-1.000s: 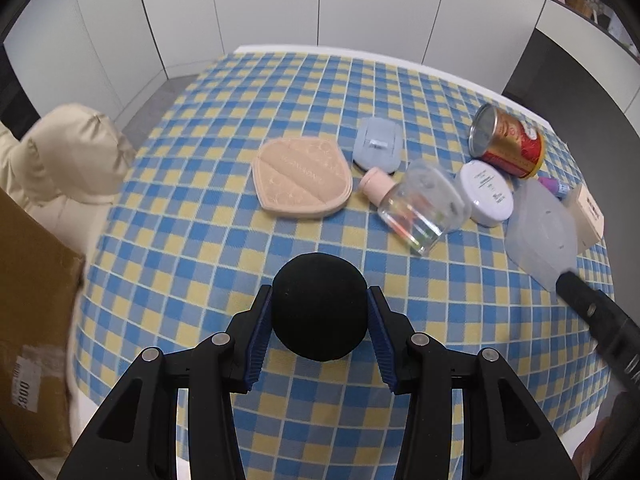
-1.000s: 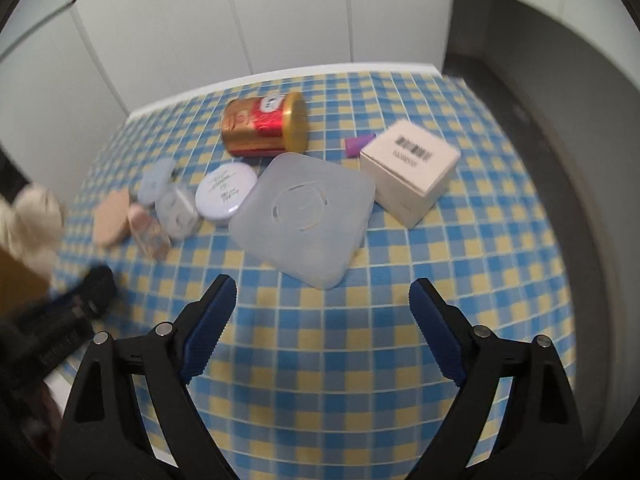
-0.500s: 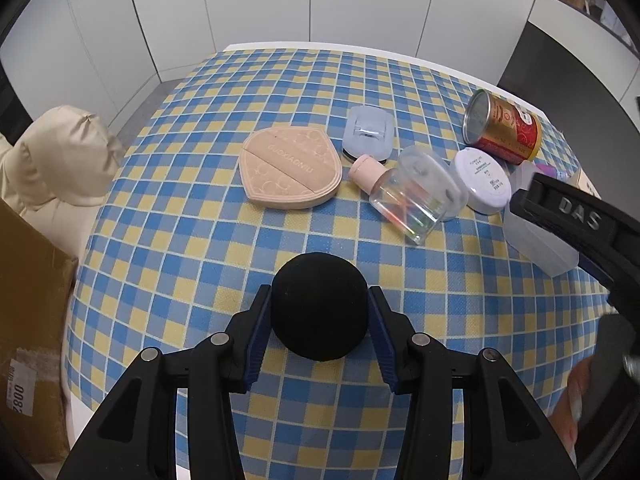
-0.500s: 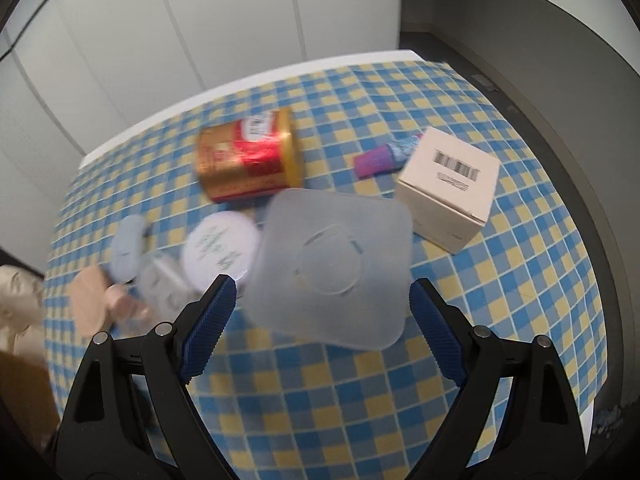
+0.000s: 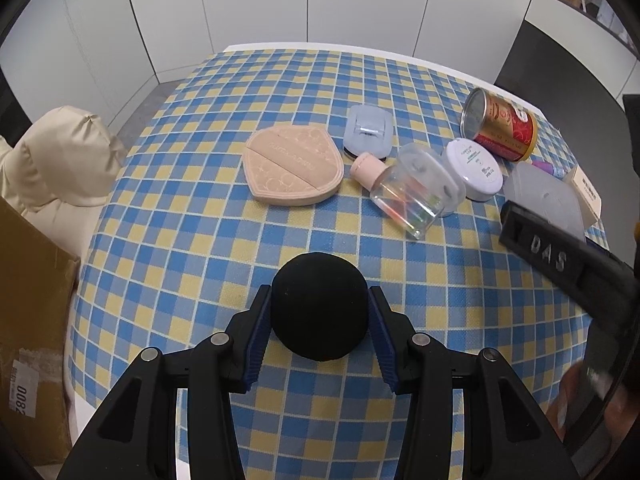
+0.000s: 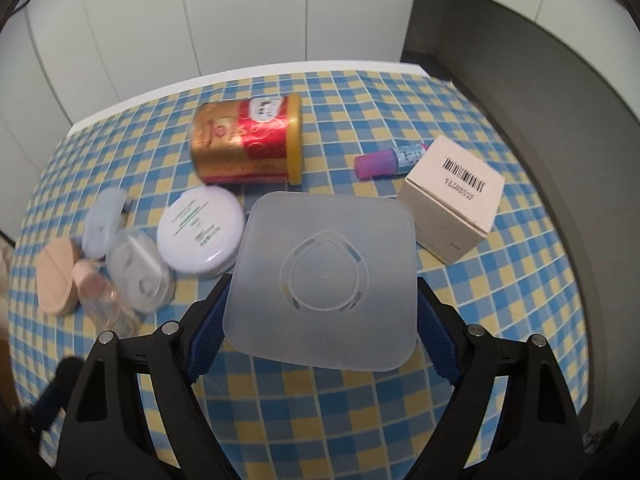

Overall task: Organize objects
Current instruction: 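Lift the black sponge with the left gripper while the right gripper lifts the clear box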

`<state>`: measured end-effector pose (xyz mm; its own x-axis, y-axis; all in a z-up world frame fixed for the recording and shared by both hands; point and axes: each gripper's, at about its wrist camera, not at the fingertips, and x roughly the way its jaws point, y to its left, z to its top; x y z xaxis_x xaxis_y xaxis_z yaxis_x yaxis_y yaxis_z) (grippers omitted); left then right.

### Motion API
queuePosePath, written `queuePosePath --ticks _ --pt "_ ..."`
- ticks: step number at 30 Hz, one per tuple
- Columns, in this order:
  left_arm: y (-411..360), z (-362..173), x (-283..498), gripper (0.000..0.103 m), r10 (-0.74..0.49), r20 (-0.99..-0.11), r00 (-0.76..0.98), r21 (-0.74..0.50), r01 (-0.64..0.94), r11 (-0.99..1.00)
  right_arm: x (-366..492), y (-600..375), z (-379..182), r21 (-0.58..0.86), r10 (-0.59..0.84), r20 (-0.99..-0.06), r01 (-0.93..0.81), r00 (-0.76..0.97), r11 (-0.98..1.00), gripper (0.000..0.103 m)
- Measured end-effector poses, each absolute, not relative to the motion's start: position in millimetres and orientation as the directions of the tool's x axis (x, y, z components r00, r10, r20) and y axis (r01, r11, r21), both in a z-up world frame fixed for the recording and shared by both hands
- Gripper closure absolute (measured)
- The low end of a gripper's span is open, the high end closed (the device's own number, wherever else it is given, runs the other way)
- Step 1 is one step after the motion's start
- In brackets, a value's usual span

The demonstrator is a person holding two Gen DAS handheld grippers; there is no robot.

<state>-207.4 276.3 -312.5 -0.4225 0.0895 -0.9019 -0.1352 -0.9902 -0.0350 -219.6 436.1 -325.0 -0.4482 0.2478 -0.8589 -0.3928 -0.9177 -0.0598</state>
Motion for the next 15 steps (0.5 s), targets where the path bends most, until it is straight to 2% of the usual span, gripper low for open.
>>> queuePosePath --ticks 15 --pt "278.2 -262.2 -213.8 0.056 0.091 -0.9 -0.425 -0.034 -0.14 -0.99 -196.5 424.1 -266.2 -0.057 0.184 -0.879 -0.286 -0.441 -0.957 0.017"
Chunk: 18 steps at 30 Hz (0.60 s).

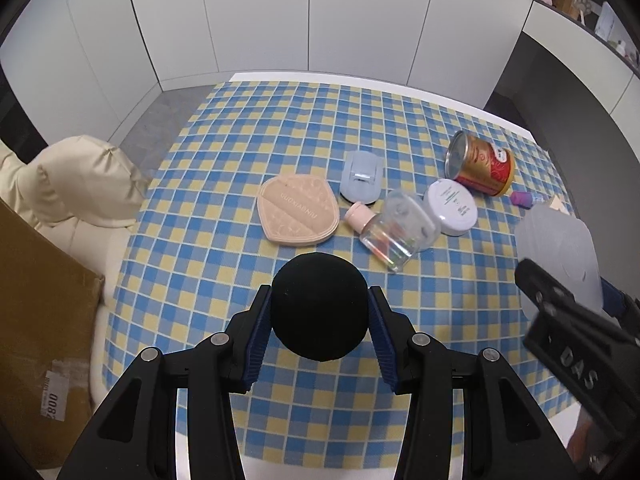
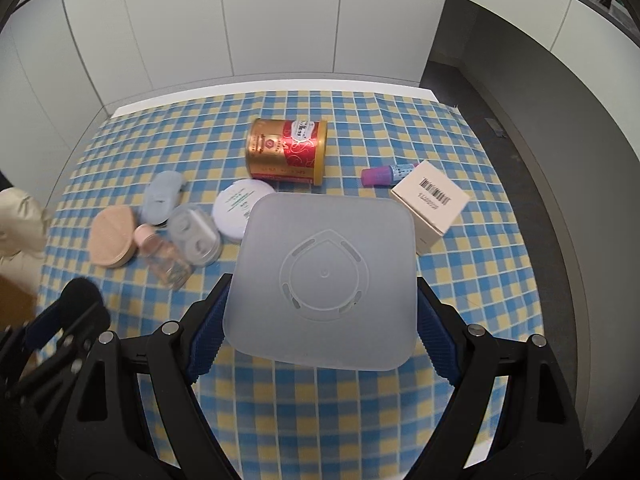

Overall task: Organize objects
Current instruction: 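Lift the black sponge with the left gripper while the right gripper lifts the clear box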

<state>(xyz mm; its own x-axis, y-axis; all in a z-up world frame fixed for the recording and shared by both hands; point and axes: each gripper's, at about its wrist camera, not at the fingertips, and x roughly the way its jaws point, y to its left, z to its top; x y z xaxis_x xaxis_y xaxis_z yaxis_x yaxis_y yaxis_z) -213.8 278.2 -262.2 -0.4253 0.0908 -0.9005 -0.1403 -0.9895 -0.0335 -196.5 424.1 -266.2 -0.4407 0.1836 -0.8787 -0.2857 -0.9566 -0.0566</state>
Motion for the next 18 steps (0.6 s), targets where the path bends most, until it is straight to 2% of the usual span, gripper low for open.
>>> queuePosePath --ticks 7,18 --pt "287.7 -219.0 -211.1 0.056 0.077 -0.883 -0.463 0.009 -0.181 -0.983 -185.2 428.9 -229.5 -0.051 0.163 -0.887 -0.258 -0.433 -0.965 0.017" --pt "289.7 -153.1 -208.8 0.056 0.099 -0.865 -0.492 0.001 -0.2 -0.98 -175.3 429.1 -160.2 -0.044 0.159 -0.862 -0.243 -0.48 -0.969 0.017"
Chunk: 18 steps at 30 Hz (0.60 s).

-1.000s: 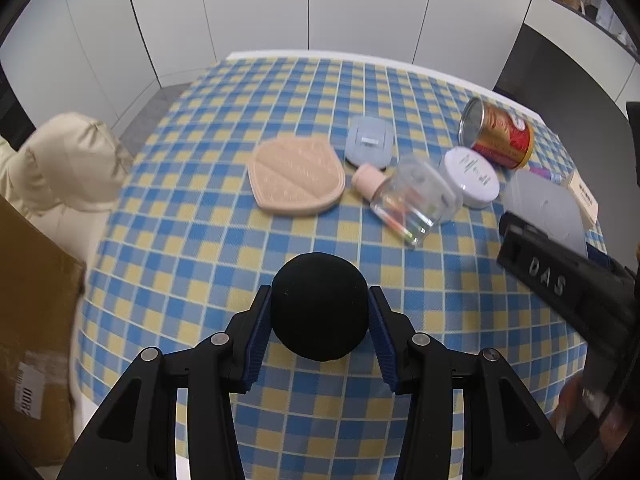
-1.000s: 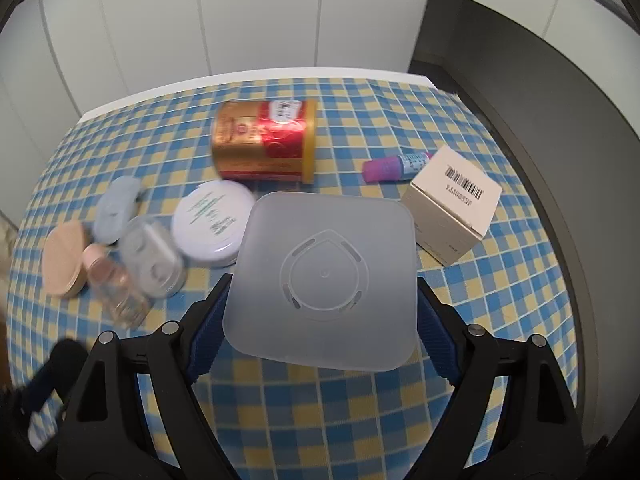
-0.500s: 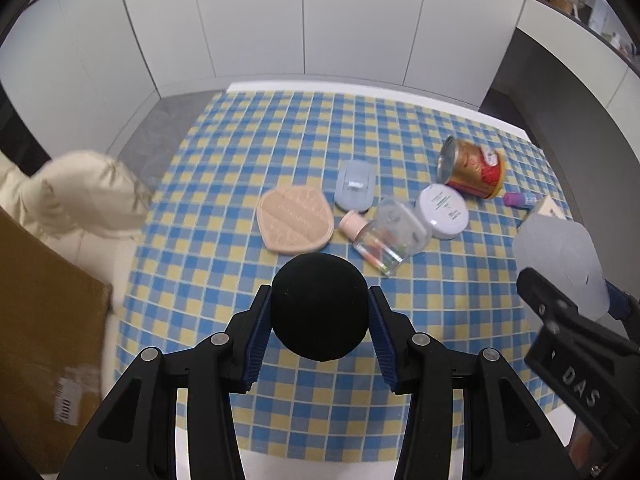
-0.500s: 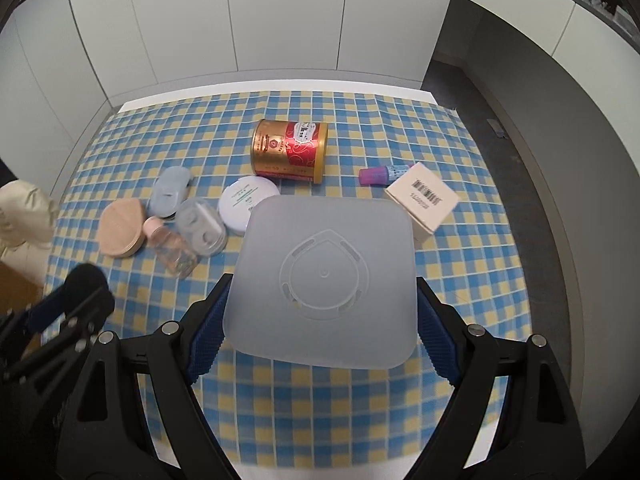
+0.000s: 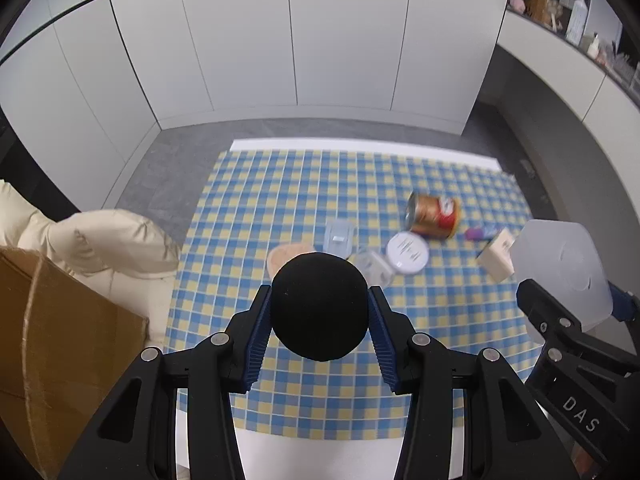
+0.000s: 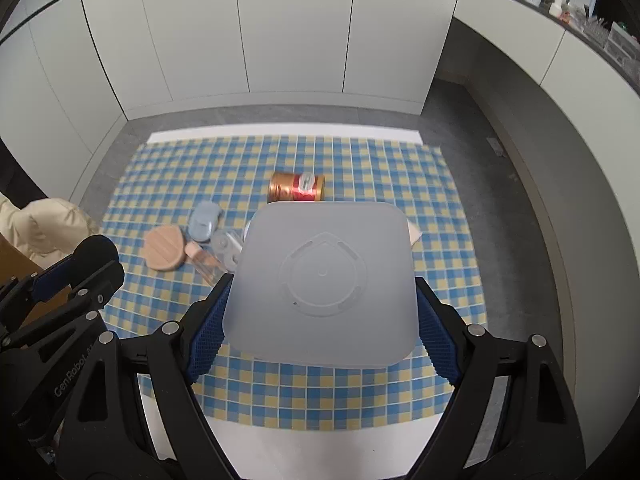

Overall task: Organize objects
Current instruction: 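Lift the black sponge with the left gripper while the right gripper lifts the clear box, then carry the sponge and clear box back from the table toward the cardboard box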

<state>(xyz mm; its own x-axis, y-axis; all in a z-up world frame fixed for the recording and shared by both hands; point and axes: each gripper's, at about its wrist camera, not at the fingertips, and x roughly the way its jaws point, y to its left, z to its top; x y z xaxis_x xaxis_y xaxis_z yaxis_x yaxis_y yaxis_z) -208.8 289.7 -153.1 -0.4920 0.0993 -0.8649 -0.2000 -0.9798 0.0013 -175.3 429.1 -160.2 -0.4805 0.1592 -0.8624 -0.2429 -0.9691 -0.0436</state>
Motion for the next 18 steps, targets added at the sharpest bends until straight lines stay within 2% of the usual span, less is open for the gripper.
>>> queuePosePath --ticks 18 --pt "276.9 -11.3 -189.3 0.056 0.136 -0.789 -0.599 -0.016 -0.2 -0.98 -152.1 427.2 -12.4 -0.027 0.152 -0.781 -0.211 -0.606 -0.977 0.017"
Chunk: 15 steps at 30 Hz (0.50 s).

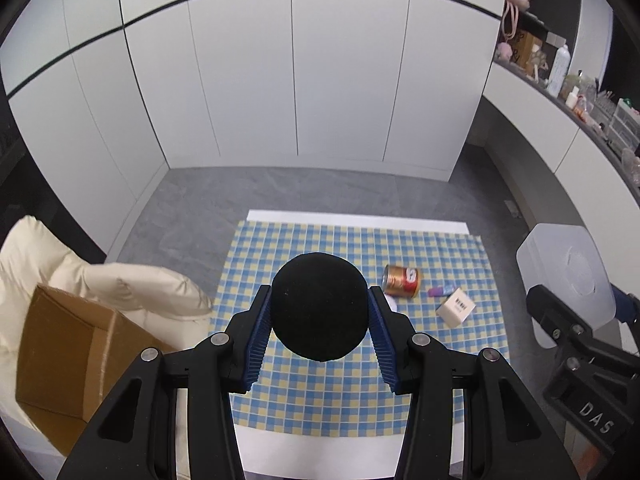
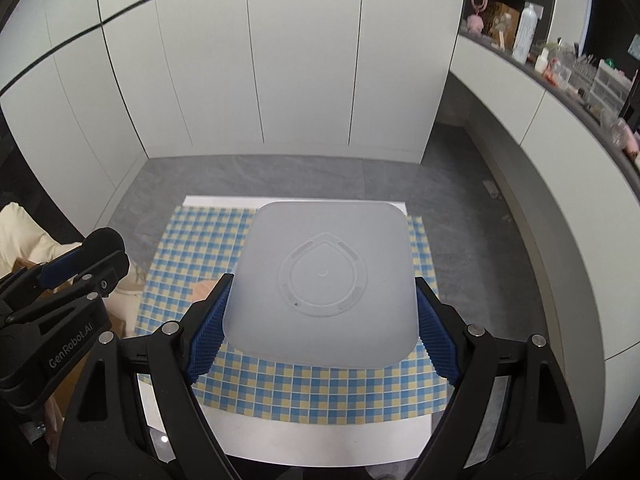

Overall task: Organize objects
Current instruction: 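Carry the sponge and clear box back from the table toward the cardboard box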

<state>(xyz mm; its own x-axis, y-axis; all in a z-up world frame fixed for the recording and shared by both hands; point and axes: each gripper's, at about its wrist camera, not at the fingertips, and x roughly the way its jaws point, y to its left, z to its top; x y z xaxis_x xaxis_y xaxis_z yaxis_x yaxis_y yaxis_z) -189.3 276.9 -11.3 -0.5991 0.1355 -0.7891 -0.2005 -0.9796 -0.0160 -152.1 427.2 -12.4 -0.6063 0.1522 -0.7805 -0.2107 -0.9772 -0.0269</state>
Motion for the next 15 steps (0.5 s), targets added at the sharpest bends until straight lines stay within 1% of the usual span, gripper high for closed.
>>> queuePosePath --ticks 7,15 --pt "271.5 23.4 -177.3 0.056 0.161 -0.77 -0.617 -0.035 -0.212 -0.977 -137.4 428.1 32.1 0.012 0.129 -0.76 -0.212 -0.637 -0.977 0.017" --pt "265.6 51.7 -169.9 0.056 0.185 -0.742 -0.645 -0.063 -0.207 -0.976 -129.1 426.4 65.0 0.001 0.134 -0.735 -0.199 -0.665 -0.98 0.017"
